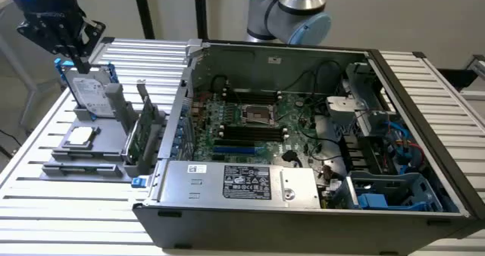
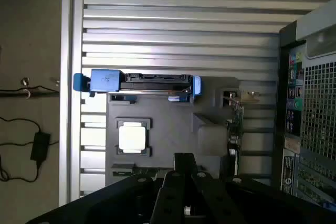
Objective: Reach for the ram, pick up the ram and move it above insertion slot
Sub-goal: 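Reach for the ram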
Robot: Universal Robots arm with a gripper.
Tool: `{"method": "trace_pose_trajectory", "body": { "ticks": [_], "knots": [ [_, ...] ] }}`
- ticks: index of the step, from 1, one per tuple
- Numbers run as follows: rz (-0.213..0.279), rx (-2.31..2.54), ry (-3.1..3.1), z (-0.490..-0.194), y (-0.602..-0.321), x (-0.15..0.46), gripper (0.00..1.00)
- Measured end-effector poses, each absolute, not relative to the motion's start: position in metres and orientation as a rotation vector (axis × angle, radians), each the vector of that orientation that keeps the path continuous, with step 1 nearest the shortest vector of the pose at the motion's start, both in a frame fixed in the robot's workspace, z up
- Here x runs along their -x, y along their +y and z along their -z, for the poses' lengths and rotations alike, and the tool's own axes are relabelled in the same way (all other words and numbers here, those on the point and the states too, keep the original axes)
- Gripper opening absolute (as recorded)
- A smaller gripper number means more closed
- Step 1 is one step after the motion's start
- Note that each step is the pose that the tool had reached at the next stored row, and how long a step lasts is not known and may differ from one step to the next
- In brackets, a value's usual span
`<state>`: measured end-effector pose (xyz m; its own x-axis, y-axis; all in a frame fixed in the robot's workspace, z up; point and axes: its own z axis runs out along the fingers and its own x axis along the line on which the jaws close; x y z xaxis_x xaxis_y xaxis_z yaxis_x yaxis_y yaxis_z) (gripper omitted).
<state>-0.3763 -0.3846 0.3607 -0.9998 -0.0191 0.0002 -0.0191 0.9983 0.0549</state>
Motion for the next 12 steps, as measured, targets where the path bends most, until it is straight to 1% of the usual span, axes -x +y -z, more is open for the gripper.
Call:
{"method": "trace_pose_trajectory", "body": {
  "ticks": [12],
  "knots": [
    [0.098, -0.030, -3.139, -0.3607, -0.3846, 0.3763, 0.11]
  ]
}}
